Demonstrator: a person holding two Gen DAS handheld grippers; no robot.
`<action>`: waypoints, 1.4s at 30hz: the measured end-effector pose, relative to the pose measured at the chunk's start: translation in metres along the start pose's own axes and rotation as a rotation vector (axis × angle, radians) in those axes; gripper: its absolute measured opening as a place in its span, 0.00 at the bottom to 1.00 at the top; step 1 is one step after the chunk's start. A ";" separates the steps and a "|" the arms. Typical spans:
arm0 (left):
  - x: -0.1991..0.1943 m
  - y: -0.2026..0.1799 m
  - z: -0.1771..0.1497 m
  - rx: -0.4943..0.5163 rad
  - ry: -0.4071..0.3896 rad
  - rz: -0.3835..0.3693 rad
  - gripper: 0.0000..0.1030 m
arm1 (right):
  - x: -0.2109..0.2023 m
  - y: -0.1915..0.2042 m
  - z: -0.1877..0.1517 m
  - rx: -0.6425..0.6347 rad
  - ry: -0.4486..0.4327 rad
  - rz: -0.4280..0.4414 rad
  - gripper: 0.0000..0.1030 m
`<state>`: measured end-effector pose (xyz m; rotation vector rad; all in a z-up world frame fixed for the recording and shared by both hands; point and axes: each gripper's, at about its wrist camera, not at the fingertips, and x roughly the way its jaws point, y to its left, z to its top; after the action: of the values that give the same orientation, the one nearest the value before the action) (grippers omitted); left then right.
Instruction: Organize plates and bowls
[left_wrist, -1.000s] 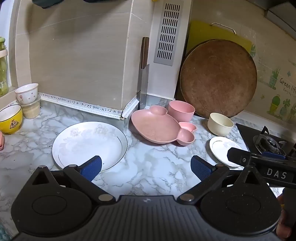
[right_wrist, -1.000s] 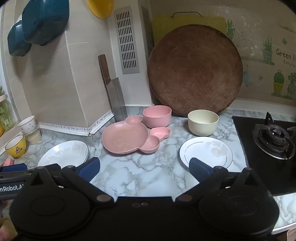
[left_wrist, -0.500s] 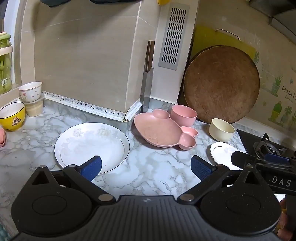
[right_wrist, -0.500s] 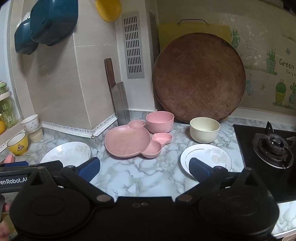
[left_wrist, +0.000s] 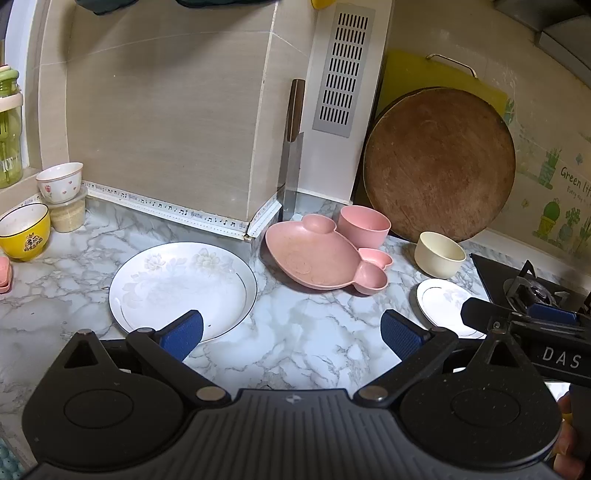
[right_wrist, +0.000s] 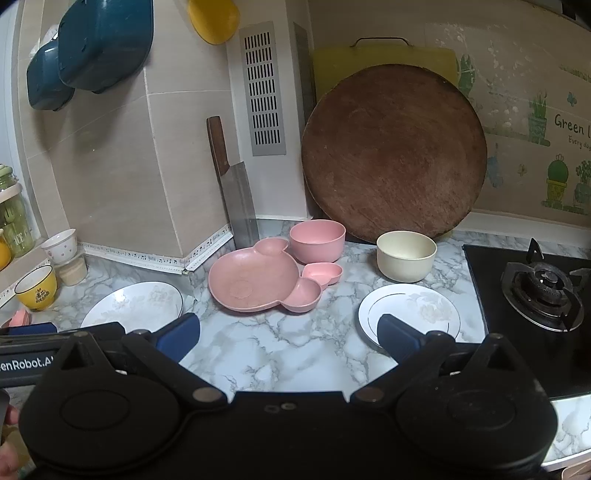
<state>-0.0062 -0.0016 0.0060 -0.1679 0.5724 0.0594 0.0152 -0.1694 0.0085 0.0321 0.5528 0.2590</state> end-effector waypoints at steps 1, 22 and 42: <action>-0.001 0.000 0.000 0.002 0.000 0.001 1.00 | 0.000 0.000 0.000 -0.001 0.001 -0.001 1.00; -0.005 0.002 0.002 0.005 0.010 0.009 1.00 | -0.003 0.000 0.000 -0.006 0.007 -0.003 1.00; -0.003 0.007 -0.001 -0.019 0.047 0.007 1.00 | 0.000 0.003 -0.002 -0.006 0.043 -0.001 1.00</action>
<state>-0.0102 0.0051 0.0062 -0.1858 0.6193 0.0681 0.0137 -0.1663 0.0067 0.0204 0.5952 0.2610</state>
